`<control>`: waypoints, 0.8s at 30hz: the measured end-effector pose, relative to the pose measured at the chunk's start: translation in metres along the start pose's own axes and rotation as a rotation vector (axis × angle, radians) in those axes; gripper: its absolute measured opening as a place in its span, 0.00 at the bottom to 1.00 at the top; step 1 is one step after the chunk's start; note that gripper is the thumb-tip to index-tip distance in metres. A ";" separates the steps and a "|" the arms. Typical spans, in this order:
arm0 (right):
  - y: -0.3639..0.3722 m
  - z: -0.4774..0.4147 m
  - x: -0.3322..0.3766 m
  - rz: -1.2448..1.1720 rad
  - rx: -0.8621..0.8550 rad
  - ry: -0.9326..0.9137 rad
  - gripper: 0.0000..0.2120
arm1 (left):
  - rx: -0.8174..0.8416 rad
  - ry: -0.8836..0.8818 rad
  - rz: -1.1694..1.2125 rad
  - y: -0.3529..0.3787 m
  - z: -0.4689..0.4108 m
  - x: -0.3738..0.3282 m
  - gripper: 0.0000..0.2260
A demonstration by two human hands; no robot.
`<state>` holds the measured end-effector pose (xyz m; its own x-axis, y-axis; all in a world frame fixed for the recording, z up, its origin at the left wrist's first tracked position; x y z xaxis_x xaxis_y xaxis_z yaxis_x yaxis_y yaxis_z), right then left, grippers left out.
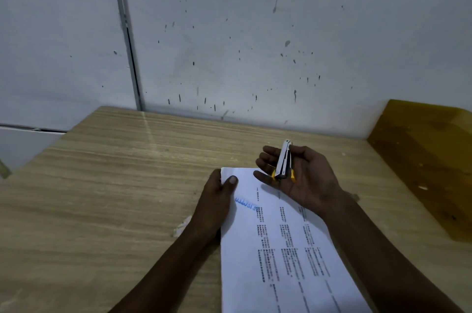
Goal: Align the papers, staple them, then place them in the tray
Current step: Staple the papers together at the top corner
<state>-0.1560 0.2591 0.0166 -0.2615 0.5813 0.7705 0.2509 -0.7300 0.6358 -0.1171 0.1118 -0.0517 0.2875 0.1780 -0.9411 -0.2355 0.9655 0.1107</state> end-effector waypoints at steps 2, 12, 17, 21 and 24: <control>0.002 0.001 0.001 0.001 0.010 0.005 0.23 | -0.001 -0.001 -0.007 0.000 0.000 0.001 0.07; -0.007 -0.005 0.007 0.180 -0.039 -0.070 0.09 | -0.012 0.030 -0.017 0.001 0.002 -0.004 0.05; -0.002 -0.004 0.010 0.326 -0.052 -0.139 0.04 | -0.006 0.034 -0.016 0.002 0.003 -0.006 0.04; 0.004 -0.010 0.008 0.276 -0.079 -0.160 0.05 | -0.009 0.044 -0.017 0.002 0.005 -0.007 0.04; 0.008 -0.015 0.007 0.245 -0.058 -0.136 0.09 | -0.010 0.045 -0.012 0.001 0.004 -0.007 0.03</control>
<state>-0.1698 0.2523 0.0261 -0.0711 0.4246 0.9026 0.2365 -0.8719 0.4288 -0.1158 0.1127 -0.0438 0.2480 0.1570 -0.9559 -0.2414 0.9657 0.0959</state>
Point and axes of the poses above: each hand's wrist, its own z-axis away from the middle knuckle, its own y-axis out of the palm, x = y × z, the point moved 10 cm from there along -z, towards the middle knuckle, and after that the axes turned 15 degrees about -y, right-handed, at the moved point
